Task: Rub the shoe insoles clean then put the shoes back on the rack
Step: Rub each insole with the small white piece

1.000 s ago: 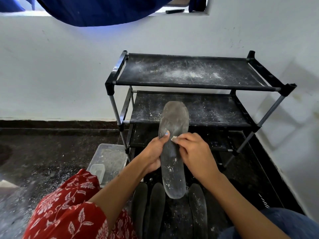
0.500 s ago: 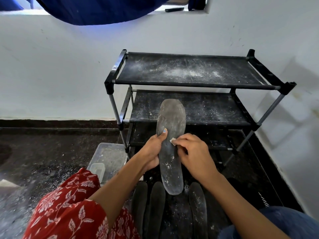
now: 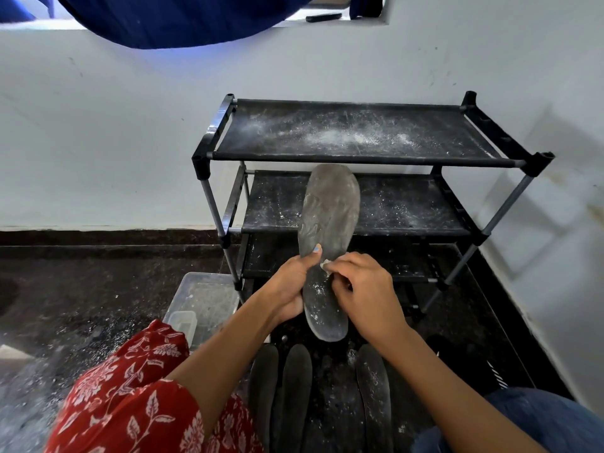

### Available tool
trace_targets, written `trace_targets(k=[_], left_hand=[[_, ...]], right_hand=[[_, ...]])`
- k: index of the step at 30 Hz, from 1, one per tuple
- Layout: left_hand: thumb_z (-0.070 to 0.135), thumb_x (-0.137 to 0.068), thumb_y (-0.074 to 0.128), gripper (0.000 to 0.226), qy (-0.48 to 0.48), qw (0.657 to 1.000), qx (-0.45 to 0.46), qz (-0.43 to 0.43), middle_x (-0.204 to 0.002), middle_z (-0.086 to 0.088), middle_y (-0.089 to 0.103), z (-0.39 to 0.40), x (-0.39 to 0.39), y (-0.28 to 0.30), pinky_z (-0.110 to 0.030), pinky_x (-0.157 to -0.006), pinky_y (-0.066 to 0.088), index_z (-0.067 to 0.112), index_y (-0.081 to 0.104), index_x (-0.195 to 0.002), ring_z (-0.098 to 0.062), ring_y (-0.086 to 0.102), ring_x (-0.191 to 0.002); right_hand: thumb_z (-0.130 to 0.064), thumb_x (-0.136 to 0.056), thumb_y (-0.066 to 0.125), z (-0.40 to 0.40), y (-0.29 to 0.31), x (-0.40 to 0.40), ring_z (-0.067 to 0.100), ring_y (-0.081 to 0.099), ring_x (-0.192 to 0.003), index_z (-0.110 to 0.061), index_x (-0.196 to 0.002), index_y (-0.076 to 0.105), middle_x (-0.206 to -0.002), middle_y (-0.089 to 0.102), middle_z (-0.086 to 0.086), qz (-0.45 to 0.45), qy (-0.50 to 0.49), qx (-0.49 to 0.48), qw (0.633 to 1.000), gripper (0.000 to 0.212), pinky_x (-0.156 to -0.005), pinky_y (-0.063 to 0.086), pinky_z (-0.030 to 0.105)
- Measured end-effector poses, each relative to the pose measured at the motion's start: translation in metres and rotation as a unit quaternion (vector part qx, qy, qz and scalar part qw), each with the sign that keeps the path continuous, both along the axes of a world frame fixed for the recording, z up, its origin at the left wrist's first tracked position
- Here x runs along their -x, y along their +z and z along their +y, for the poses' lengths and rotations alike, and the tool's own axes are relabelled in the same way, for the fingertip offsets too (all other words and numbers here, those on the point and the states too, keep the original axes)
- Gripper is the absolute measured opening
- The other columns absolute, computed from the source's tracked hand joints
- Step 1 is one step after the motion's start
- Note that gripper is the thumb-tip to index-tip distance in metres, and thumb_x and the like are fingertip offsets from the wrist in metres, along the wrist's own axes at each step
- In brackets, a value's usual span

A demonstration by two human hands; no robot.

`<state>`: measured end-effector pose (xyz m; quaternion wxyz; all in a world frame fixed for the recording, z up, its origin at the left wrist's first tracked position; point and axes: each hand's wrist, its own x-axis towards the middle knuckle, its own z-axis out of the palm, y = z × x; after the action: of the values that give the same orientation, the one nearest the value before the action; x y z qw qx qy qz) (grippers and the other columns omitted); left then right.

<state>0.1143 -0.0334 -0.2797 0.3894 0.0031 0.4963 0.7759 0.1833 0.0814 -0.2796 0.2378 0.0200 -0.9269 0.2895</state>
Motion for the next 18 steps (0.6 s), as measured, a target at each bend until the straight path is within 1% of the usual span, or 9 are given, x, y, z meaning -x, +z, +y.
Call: trace_targets(k=[2,3,6,8,10,12,14,16,18], left_hand=[[0.029,-0.102,0.036,0.038,0.005,1.0,0.005,0.005,-0.094,-0.007,0.073,0.0012,-0.0001,-0.0004,-0.029,-0.08,0.054,0.005,0.066,-0.101,-0.016,0.07,-0.085],[0.029,-0.102,0.035,0.039,0.005,1.0,0.004,0.005,-0.096,-0.006,0.074,0.0021,0.0,0.0,-0.027,-0.079,0.054,0.004,0.066,-0.102,-0.015,0.07,-0.087],[0.03,-0.103,0.032,0.042,0.003,1.0,0.001,0.005,-0.111,-0.009,0.07,0.0036,0.0011,0.0017,-0.031,-0.087,0.053,0.002,0.062,-0.111,-0.02,0.066,-0.102],[0.031,-0.102,0.034,0.041,0.005,1.0,0.002,0.003,-0.108,-0.011,0.069,0.0036,0.0015,0.0034,-0.032,-0.086,0.054,0.001,0.061,-0.112,-0.021,0.067,-0.099],[0.031,-0.101,0.039,0.037,0.007,1.0,0.004,0.002,-0.098,-0.011,0.07,0.0037,0.0008,0.004,-0.031,-0.079,0.056,0.003,0.061,-0.11,-0.02,0.068,-0.089],[0.031,-0.1,0.04,0.036,0.002,1.0,-0.001,0.003,-0.093,-0.011,0.071,0.0036,-0.0005,0.0039,-0.031,-0.076,0.056,0.004,0.062,-0.108,-0.019,0.069,-0.085],[0.031,-0.1,0.039,0.036,0.005,1.0,-0.003,-0.004,-0.091,-0.009,0.072,0.0024,-0.0002,0.004,-0.028,-0.073,0.057,0.004,0.062,-0.106,-0.017,0.07,-0.084],[0.031,-0.101,0.036,0.04,0.002,1.0,-0.012,-0.007,-0.102,-0.01,0.072,0.0006,0.0012,0.0047,-0.027,-0.079,0.056,0.002,0.06,-0.113,-0.018,0.069,-0.093],[0.032,-0.102,0.034,0.044,-0.006,1.0,-0.021,-0.011,-0.116,-0.014,0.067,-0.0009,0.0021,0.0056,-0.031,-0.088,0.054,0.0,0.054,-0.123,-0.021,0.065,-0.105]], right_hand=[[-0.003,-0.071,0.064,0.0007,0.0015,-0.0015,0.016,0.062,-0.081,-0.012,-0.087,0.075,-0.084,0.07,-0.003,-0.018,0.02,-0.003,1.0,0.022,-0.082,0.05,0.025],[-0.006,-0.069,0.062,0.0011,0.0024,-0.0028,0.015,0.063,-0.079,-0.013,-0.082,0.075,-0.081,0.07,-0.004,-0.03,0.029,-0.001,0.999,0.02,-0.079,0.053,0.027],[-0.007,-0.065,0.063,0.0014,0.0065,-0.0066,0.006,0.061,-0.073,-0.016,-0.072,0.075,-0.073,0.069,-0.008,-0.063,0.063,0.037,0.995,0.016,-0.071,0.053,0.027],[-0.004,-0.067,0.064,0.001,0.009,-0.0074,0.004,0.061,-0.074,-0.015,-0.076,0.075,-0.076,0.069,-0.007,-0.026,0.055,0.066,0.996,0.018,-0.073,0.051,0.022],[-0.004,-0.073,0.062,0.0024,0.0098,-0.0045,0.01,0.062,-0.08,-0.012,-0.087,0.075,-0.084,0.069,-0.003,0.019,0.027,0.061,0.998,0.021,-0.074,0.051,0.022],[-0.003,-0.076,0.061,0.0031,0.0086,-0.0017,0.015,0.061,-0.084,-0.011,-0.095,0.074,-0.09,0.068,0.0,0.017,0.017,0.02,1.0,0.024,-0.075,0.051,0.024],[-0.003,-0.074,0.06,0.0006,0.0068,-0.0015,0.015,0.06,-0.084,-0.011,-0.092,0.074,-0.088,0.067,-0.001,-0.003,0.03,-0.01,0.999,0.025,-0.078,0.045,0.018],[-0.007,-0.07,0.058,-0.0036,0.0064,-0.0045,0.012,0.06,-0.082,-0.013,-0.084,0.075,-0.084,0.068,-0.003,-0.031,0.057,-0.001,0.998,0.023,-0.079,0.043,0.015],[-0.008,-0.067,0.059,-0.0043,0.0067,-0.0063,0.007,0.061,-0.079,-0.015,-0.077,0.076,-0.079,0.069,-0.006,-0.061,0.086,0.027,0.994,0.02,-0.077,0.048,0.019]])
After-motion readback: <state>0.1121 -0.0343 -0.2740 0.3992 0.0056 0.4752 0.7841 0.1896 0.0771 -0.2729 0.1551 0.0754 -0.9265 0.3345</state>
